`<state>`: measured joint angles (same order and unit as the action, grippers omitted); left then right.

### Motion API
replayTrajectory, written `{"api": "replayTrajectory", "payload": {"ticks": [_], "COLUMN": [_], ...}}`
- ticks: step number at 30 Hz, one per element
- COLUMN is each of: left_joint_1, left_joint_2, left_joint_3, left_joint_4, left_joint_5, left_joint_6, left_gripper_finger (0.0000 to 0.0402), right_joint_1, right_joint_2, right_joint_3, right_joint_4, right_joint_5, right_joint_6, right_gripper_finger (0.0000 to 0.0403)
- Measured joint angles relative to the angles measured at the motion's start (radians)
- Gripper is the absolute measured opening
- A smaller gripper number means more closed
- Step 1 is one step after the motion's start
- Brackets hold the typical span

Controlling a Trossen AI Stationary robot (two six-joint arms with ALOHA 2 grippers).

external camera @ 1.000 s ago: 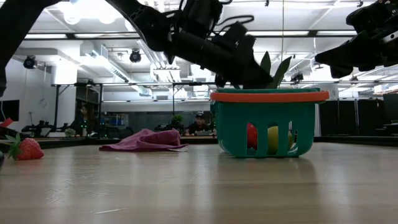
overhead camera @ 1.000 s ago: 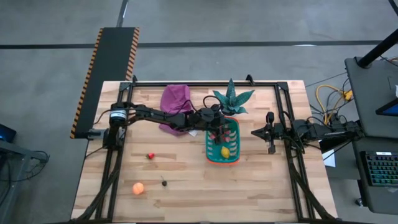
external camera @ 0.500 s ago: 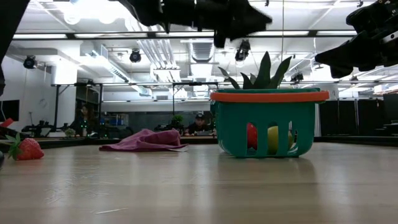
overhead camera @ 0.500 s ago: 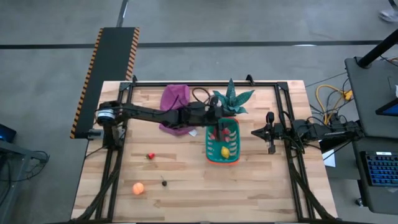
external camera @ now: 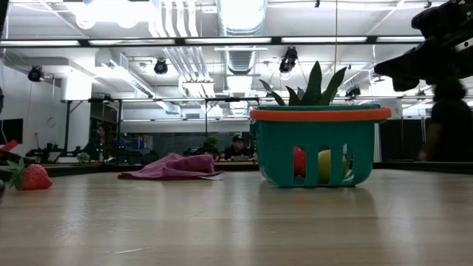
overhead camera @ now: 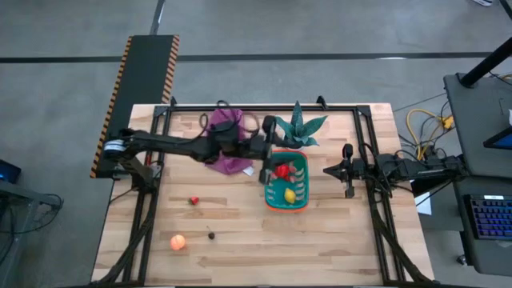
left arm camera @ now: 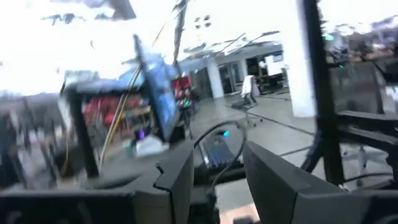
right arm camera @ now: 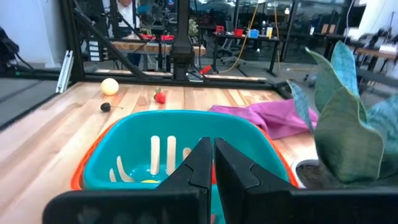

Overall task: Pick and placing Produce into tupperware
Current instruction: Put the red strawberry into the blue basket

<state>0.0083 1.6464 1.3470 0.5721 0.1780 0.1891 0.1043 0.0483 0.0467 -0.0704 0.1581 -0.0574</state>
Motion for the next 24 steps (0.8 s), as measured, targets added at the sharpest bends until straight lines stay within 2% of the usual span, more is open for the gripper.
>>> {"api": "replayTrajectory", "payload": {"ticks": [3,9,14,24], "left_joint_1": [-0.049,-0.151,-0.213,-0.296], "left_joint_2": [-0.045,-0.152,-0.221,-0.305], "left_joint_3": [-0.015,-0.027,-0.033,-0.125], "left_joint_4": [-0.009,-0.104,-0.232,-0.285], "left_joint_5": [-0.051,-0.292,-0.400,-0.627], "left_joint_6": [0.110,0.303,0.317,0.344], "left_gripper_finger": [0.0125,0.0125,0.0125,0.0125], "right_joint_1": [0.000,0.000,0.000,0.000], "right_joint_2": [-0.001,-0.001,-0.003,-0.020], "right_joint_3": [0.000,0.000,0.000,-0.023], "right_joint_4": [0.001,0.051,0.104,0.065], "right_joint_5": [0.000,0.000,-0.006,-0.006], "right_joint_6": [-0.044,-0.029,-0.038,-0.013], "right_gripper_finger": [0.0009,0.0009,0.0009,0.0009]}}
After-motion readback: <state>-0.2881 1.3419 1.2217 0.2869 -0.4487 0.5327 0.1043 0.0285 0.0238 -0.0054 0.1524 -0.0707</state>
